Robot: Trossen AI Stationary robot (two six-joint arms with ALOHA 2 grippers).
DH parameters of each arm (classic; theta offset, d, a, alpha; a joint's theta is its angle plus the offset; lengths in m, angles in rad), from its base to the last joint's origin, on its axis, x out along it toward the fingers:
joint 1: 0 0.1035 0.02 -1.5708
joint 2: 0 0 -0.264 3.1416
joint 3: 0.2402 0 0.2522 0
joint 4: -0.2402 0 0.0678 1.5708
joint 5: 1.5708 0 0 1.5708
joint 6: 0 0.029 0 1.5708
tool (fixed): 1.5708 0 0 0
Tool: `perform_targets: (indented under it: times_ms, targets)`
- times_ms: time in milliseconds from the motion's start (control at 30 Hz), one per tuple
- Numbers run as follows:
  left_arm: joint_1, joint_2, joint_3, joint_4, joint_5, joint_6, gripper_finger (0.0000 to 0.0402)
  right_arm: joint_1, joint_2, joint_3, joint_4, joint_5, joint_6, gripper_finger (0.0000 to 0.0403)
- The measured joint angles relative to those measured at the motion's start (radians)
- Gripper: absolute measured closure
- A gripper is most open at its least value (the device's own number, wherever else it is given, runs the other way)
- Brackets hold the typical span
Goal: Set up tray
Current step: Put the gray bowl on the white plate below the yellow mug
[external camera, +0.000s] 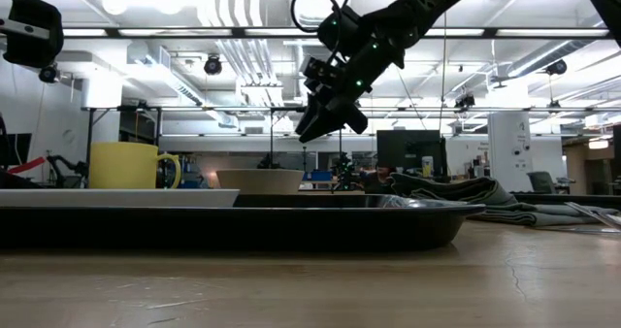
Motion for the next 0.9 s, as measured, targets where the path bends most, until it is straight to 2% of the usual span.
perform_targets:
  times_ms: [233, 467, 900]
  targets:
    - [0.0, 0.0, 0.0, 0.0, 0.0, 0.0, 0.0322, -0.001, 0.019, 0.0, 0.003, -0.001, -0.017, 0.0259]
    - [0.0, 0.0, 0.0, 0.0, 0.0, 0.0, 0.0322, -0.01, 0.115, 0.022, -0.004, 0.008, -0.043, 0.0259]
    - [0.0, 0.0, 0.0, 0.001, 0.0, 0.0, 0.0322, -0.028, 0.128, 0.063, -0.008, 0.009, -0.069, 0.0259]
